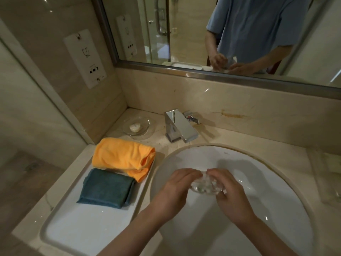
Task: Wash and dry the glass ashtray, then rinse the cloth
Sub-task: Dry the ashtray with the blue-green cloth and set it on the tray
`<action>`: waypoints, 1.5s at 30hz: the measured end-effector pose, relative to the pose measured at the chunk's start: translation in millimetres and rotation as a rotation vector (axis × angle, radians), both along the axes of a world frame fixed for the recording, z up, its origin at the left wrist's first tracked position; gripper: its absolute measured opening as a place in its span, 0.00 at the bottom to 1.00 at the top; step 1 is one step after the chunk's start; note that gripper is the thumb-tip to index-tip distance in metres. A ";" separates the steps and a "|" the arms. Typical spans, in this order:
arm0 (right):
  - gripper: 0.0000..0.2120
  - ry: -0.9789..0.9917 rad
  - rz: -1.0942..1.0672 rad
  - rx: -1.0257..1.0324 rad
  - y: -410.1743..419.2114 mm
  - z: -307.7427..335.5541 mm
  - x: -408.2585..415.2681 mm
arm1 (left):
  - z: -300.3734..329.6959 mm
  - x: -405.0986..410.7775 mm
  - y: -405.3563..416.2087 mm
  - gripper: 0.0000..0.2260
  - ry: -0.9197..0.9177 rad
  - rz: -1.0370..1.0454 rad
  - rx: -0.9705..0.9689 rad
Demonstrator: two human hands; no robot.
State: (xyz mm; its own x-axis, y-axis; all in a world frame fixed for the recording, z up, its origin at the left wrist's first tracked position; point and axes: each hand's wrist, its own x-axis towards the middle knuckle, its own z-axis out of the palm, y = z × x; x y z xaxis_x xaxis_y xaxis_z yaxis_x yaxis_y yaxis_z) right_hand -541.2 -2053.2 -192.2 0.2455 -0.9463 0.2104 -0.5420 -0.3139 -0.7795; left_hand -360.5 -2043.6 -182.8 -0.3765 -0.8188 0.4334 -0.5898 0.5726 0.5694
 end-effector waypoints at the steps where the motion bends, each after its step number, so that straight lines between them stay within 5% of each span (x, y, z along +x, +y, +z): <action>1: 0.19 0.027 0.045 0.064 -0.8 6.7 0.0 | 3.1 1.1 0.3 0.19 0.048 0.013 0.085; 5: 0.07 0.047 0.209 0.362 -2.6 11.5 4.5 | 10.3 6.2 2.3 0.21 0.095 0.059 0.459; 9: 0.11 -0.092 0.138 0.395 8.5 7.7 12.4 | 14.3 10.5 6.8 0.28 0.174 0.165 0.651; 14: 0.25 0.091 0.073 0.139 8.0 -1.7 2.3 | 22.0 41.3 18.5 0.25 0.254 0.394 0.597; 17: 0.23 0.364 0.116 -0.030 -7.0 -9.6 -8.7 | 19.6 64.1 34.9 0.18 0.261 0.545 0.573; 22: 0.17 0.356 -0.006 0.115 -20.6 -4.5 -12.9 | 13.2 105.6 62.5 0.08 0.240 0.834 0.505; 25: 0.05 0.117 -0.061 0.424 -20.9 -4.3 1.4 | 10.8 134.0 74.9 0.08 0.214 1.070 0.426; 28: 0.05 -0.318 -0.179 0.811 -13.3 -3.7 19.8 | 6.2 157.5 81.6 0.11 0.150 1.180 0.485; 30: 0.03 -0.431 -0.184 0.920 -6.0 -4.0 31.5 | 1.1 169.5 81.5 0.15 0.085 1.192 0.569; 38: 0.05 -0.612 -0.127 1.133 7.5 0.7 77.6 | -18.9 183.8 50.6 0.25 0.149 1.118 0.803; 43: 0.06 -0.619 -0.108 1.116 11.4 1.8 95.7 | -22.6 188.4 44.9 0.16 0.052 1.183 0.660; 45: 0.06 -0.627 -0.109 1.114 11.7 0.5 99.6 | -19.2 189.4 47.1 0.23 0.041 1.157 0.616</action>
